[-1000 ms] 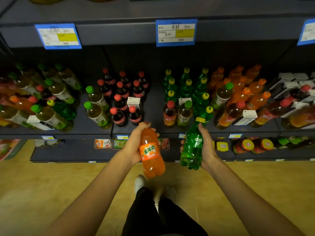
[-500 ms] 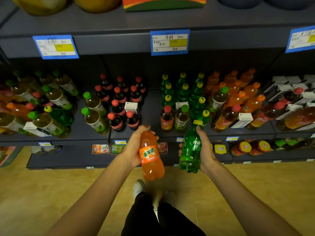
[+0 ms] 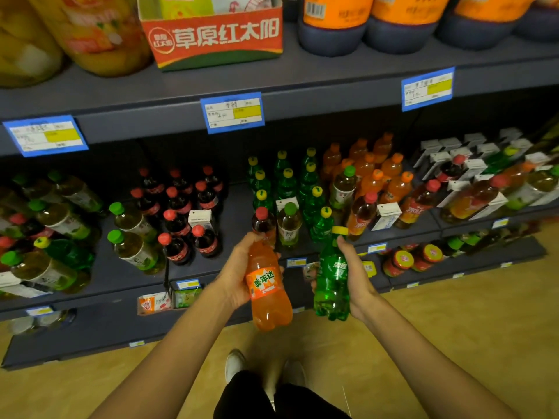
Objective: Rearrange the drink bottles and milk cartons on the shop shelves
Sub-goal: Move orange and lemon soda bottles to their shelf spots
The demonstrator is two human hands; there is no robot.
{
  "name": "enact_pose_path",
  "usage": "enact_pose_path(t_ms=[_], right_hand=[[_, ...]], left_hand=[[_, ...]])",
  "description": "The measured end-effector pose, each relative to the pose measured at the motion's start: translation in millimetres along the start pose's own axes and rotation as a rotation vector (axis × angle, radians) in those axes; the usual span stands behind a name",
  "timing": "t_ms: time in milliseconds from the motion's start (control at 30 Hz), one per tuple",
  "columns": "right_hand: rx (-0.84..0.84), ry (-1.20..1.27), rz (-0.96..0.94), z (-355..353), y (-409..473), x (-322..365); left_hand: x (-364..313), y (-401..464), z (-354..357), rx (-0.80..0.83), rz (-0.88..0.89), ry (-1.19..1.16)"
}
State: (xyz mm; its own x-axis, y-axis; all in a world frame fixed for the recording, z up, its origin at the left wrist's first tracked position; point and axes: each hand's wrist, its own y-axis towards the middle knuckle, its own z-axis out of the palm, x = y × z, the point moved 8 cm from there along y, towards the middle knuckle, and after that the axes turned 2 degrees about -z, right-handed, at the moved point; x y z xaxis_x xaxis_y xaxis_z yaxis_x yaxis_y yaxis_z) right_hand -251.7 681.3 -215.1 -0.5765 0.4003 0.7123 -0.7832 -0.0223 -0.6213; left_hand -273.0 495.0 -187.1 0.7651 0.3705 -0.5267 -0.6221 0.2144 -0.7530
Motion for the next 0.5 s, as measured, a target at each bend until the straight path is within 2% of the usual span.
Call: enact_pose_path(t_ms=[500], right_hand=[[0.029,0.031,0.052,18.8,-1.8,-21.9]], left_hand=[[14.2,-20.1,-17.7,-0.019,-0.05,-0.007]])
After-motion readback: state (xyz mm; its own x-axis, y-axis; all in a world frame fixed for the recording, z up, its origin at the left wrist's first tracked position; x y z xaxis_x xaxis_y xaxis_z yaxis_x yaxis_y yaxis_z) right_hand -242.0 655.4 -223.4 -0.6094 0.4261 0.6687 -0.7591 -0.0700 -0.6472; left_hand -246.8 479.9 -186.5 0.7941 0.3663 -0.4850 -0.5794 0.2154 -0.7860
